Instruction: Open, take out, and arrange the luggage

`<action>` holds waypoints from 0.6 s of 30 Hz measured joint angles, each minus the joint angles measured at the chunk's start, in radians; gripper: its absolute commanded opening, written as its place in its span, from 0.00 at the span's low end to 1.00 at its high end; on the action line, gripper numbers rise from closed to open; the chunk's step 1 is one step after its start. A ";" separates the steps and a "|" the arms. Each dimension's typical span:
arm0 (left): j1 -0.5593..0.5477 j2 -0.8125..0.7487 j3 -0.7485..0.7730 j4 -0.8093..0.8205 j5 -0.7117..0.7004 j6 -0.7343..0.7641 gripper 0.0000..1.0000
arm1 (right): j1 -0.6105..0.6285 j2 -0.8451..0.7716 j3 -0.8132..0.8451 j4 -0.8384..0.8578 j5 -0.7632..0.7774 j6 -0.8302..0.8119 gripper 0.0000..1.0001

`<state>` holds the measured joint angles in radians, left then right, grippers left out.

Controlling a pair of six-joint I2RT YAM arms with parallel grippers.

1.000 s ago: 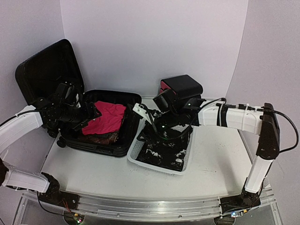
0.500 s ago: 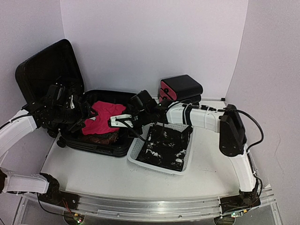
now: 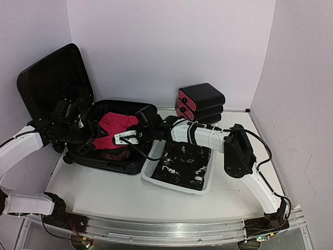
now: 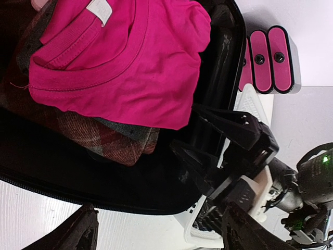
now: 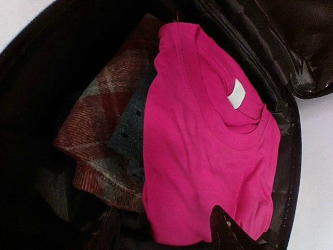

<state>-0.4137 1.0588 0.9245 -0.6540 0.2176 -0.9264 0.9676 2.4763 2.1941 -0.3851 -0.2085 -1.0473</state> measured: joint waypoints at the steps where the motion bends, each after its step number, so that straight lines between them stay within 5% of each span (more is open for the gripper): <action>1: 0.000 -0.002 0.000 0.000 -0.003 -0.003 0.82 | 0.002 0.011 0.011 0.000 0.006 -0.002 0.54; 14: 0.000 -0.013 -0.003 0.000 -0.011 -0.024 0.82 | 0.009 0.073 0.089 -0.002 0.120 0.001 0.25; 18: 0.000 -0.013 -0.003 0.000 -0.012 -0.029 0.83 | 0.010 0.077 0.097 0.003 0.143 0.007 0.05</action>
<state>-0.4133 1.0458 0.9211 -0.6540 0.2058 -0.9550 0.9771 2.5534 2.2913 -0.3820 -0.0654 -1.0405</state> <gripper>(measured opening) 0.820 0.189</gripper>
